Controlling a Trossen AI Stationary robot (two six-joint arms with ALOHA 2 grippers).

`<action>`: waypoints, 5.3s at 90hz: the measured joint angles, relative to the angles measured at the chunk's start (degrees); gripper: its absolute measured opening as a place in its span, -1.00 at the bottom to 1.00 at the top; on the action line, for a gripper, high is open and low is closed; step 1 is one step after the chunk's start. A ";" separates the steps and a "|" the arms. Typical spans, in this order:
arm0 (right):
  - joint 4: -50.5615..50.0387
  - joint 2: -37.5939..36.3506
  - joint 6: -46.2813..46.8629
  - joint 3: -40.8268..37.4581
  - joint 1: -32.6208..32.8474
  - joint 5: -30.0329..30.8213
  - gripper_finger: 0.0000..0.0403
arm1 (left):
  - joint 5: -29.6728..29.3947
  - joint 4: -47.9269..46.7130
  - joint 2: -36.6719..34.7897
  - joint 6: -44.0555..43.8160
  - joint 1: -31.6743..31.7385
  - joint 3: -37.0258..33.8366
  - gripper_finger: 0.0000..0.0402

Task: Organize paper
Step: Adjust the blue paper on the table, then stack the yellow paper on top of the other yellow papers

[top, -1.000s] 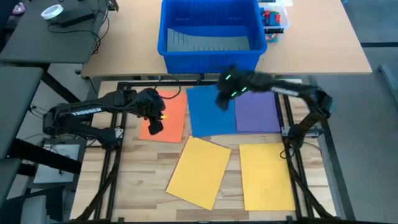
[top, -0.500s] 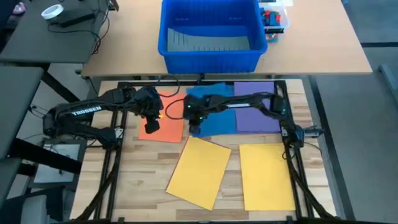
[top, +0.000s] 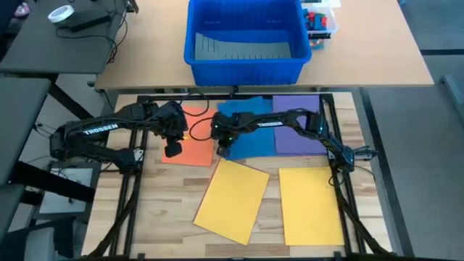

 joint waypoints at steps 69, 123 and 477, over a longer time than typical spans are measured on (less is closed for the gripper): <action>-4.70 -0.02 25.15 0.74 0.87 5.71 -1.00 | -0.78 -0.28 -0.02 -2.20 0.02 0.00 -0.97; -5.12 -0.66 19.93 10.54 0.20 6.07 -1.00 | -0.78 -0.21 -0.02 -0.35 0.02 0.00 -0.97; -28.52 -41.68 4.70 -7.19 -11.79 -3.03 -0.83 | 4.18 -0.84 29.68 -2.21 5.16 32.17 -0.97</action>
